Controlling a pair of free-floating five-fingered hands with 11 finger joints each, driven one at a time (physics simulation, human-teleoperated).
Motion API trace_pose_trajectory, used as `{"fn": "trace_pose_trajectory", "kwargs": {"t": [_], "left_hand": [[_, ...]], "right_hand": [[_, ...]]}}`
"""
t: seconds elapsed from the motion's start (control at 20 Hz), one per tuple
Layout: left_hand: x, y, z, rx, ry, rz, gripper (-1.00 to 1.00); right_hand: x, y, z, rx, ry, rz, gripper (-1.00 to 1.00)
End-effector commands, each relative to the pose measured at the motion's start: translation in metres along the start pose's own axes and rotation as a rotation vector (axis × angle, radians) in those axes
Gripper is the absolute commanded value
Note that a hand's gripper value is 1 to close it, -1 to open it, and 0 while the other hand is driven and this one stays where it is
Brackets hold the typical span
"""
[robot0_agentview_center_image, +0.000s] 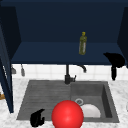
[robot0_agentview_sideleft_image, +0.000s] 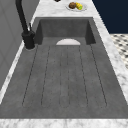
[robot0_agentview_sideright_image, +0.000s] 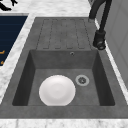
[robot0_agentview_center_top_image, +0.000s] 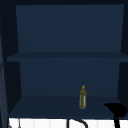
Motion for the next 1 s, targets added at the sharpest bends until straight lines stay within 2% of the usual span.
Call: {"fn": "trace_pose_trajectory", "kwargs": {"t": [0.0,0.3,0.6,0.95], "left_hand": [[0.000,0.000,0.000,0.000,0.000,0.000,0.00],[0.000,0.000,0.000,0.000,0.000,0.000,0.00],[0.000,0.000,0.000,0.000,0.000,0.000,0.00],[0.000,0.000,0.000,0.000,0.000,0.000,0.00]], "right_hand": [[0.014,-0.030,-0.014,-0.005,0.033,0.025,-1.00],[0.036,-0.070,-0.037,0.029,0.026,0.047,-1.00],[0.058,-0.109,-0.063,0.028,0.024,0.067,-1.00],[0.086,-0.145,-0.092,0.064,0.019,0.082,-1.00]]}}
